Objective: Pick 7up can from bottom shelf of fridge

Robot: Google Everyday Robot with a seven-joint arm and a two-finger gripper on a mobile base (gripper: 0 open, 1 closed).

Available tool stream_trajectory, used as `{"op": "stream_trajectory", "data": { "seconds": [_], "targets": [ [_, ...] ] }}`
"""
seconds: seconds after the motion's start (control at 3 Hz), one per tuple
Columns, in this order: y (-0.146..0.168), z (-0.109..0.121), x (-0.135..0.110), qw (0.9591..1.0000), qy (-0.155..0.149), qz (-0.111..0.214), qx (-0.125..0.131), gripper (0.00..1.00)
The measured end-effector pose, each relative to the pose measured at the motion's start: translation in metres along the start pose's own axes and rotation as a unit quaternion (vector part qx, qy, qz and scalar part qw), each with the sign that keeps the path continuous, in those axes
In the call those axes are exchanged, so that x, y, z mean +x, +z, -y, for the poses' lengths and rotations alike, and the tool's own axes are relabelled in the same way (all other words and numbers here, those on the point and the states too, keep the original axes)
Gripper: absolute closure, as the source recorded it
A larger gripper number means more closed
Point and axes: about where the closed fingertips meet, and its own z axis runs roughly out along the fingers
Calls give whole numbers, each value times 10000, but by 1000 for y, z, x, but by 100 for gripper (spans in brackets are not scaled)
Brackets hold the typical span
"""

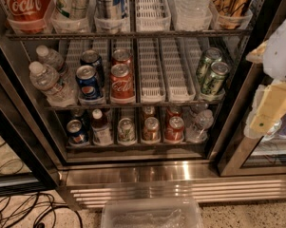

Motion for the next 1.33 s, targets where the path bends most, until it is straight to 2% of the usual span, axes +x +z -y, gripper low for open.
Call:
{"op": "stream_trajectory", "data": {
  "seconds": [0.33, 0.67, 1.0, 1.33],
  "targets": [
    [60, -13, 10, 9998, 154, 0, -122, 0],
    [129, -33, 15, 9992, 169, 150, -331, 0],
    [182, -44, 7, 9974, 156, 529, -465, 0],
    [182, -44, 7, 9974, 157, 530, -465, 0]
  ]
}}
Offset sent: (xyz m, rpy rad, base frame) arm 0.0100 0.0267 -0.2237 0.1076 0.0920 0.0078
